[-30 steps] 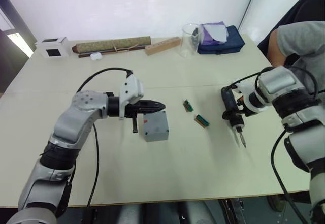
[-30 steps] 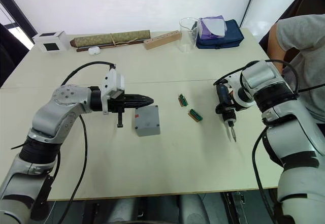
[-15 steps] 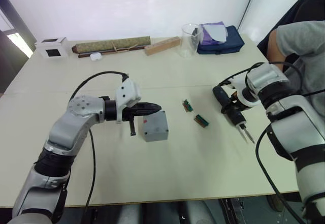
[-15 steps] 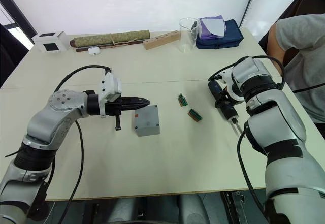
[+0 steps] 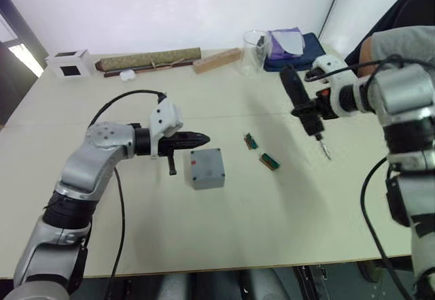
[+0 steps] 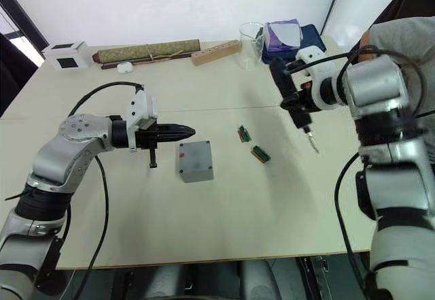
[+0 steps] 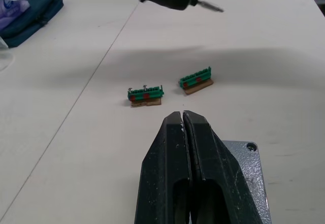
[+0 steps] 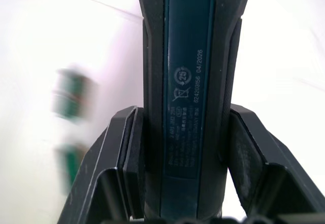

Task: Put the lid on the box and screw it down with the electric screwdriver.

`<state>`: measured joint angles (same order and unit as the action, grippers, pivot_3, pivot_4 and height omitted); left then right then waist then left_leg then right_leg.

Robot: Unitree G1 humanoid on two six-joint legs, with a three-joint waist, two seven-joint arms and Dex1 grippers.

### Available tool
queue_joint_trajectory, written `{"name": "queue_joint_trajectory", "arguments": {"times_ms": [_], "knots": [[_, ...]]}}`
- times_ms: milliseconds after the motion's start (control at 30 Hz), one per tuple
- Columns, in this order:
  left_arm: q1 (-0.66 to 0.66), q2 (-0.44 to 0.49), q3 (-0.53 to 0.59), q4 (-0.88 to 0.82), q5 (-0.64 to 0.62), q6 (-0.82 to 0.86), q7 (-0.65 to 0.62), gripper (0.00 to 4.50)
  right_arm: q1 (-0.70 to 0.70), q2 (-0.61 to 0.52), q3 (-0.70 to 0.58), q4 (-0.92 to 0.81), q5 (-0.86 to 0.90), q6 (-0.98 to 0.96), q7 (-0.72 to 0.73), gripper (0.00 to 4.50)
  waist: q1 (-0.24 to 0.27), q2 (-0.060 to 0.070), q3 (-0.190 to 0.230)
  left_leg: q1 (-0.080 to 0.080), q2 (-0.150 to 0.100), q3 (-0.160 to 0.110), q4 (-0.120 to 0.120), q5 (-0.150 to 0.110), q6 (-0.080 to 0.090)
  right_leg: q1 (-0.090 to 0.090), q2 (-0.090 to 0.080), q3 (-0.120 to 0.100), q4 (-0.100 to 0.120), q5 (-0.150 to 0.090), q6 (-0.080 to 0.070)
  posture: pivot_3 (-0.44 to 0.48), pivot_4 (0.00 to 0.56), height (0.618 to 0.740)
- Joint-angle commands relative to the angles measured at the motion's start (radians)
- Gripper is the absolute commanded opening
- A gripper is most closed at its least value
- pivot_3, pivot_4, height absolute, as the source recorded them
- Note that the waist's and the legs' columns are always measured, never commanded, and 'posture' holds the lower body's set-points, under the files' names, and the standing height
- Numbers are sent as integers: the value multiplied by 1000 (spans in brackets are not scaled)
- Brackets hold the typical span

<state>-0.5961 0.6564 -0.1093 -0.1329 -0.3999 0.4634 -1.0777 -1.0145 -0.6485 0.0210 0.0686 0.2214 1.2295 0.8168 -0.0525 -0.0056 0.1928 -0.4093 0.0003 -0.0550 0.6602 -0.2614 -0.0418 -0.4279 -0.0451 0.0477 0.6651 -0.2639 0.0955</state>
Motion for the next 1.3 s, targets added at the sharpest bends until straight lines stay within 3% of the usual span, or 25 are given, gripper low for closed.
{"name": "queue_joint_trajectory", "arguments": {"times_ms": [33, 200, 400, 800, 1300], "knots": [[-21, 11, -1, 23, 15, -33, -30, 0, 56, 175, -214, -345, 124, -189, -116, 1912, 0, 0, 0, 0, 0, 0, 0, 0, 0, 0, 0, 0, 0, 0, 0, 0, 150, 736], [-23, 12, -6, 43, 17, -33, -55, 0, 196, 375, -219, -465, 124, -421, -275, 1912, 19, -2, -1, -1, -1, -1, 2, 0, 0, 2, -3, -2, -1, 0, 0, 0, 150, 736], [-20, -6, -29, 55, 21, -27, -69, 0, 340, 490, -126, -522, 170, -596, -276, 1912, 16, -3, -1, -1, -3, -1, 3, 0, 0, 3, -4, -2, -1, 1, 1, 0, 150, 736], [22, -86, -107, 193, 126, -97, -43, 0, 478, 527, -5, -526, 157, -743, -321, 1912, 9, -3, -1, 0, -2, -2, 2, 0, 0, 3, -2, -2, 0, 1, 1, 0, 150, 736], [26, -82, -102, 205, 139, -106, -46, 0, 536, 521, 59, -484, 134, -831, -346, 1912, 9, -3, -1, 1, -2, -2, 2, 0, 0, 3, -2, -2, 0, 1, 1, 0, 150, 736]]}}
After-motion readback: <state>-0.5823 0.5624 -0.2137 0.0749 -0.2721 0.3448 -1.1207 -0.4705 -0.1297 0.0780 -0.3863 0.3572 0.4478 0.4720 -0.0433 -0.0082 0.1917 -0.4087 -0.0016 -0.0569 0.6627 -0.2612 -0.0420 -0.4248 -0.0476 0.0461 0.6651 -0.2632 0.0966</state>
